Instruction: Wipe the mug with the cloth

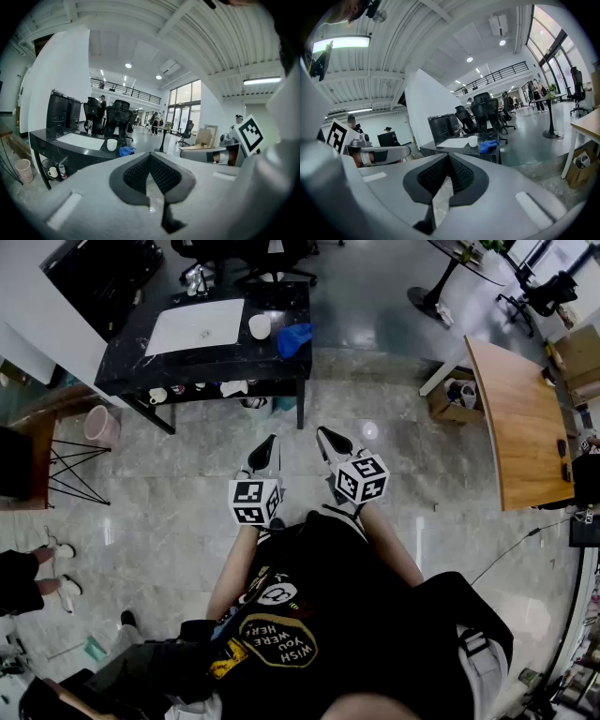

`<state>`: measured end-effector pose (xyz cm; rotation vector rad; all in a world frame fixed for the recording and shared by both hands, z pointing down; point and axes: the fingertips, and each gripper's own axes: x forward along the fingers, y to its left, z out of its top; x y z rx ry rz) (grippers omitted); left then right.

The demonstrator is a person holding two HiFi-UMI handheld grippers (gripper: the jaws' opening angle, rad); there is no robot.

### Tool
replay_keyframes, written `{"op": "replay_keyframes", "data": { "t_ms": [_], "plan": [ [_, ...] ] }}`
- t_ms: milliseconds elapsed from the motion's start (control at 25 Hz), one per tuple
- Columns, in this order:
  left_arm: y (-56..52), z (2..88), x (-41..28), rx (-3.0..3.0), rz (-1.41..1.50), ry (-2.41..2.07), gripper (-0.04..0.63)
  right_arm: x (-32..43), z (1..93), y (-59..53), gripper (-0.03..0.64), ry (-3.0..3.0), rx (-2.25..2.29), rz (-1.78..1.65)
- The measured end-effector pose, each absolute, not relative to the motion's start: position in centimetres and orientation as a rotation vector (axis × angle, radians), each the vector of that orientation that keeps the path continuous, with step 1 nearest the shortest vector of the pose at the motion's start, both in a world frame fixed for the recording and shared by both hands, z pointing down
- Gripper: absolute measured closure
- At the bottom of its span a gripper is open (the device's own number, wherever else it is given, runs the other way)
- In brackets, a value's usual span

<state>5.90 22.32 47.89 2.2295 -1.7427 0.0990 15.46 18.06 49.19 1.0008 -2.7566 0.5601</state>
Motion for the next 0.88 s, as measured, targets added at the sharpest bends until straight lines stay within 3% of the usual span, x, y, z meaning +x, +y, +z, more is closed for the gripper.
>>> {"op": "replay_keyframes", "data": {
  "t_ms": [880],
  "plan": [
    [21.5,49.2,10.5,2.21,0.116,-1.7,0.591,20.8,50.8,17.9,0.615,-2.74,1.047,0.64]
  ]
}}
